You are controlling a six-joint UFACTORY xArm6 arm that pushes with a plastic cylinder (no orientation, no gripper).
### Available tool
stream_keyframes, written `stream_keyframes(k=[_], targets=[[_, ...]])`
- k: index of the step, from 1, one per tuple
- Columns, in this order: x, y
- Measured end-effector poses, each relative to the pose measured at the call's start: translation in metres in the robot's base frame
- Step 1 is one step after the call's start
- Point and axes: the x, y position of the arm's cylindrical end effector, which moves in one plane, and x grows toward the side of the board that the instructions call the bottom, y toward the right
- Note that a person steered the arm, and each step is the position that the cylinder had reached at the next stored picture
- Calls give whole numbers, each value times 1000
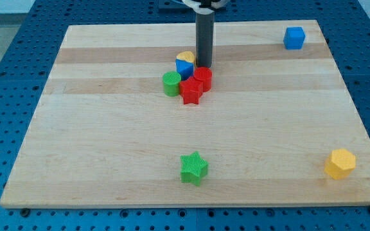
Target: Push the blue cube closer to yellow heart
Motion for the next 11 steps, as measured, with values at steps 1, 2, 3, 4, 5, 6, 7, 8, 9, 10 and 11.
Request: stream_keyframes(k=[1,2,3,4,5,6,7,8,9,10,11], targets=[[-48,47],[-105,97],[-140,143],[-140,158],[-115,240],[-86,263],[-85,262],[-88,255],[-92,232],[-80,197],[-52,158]])
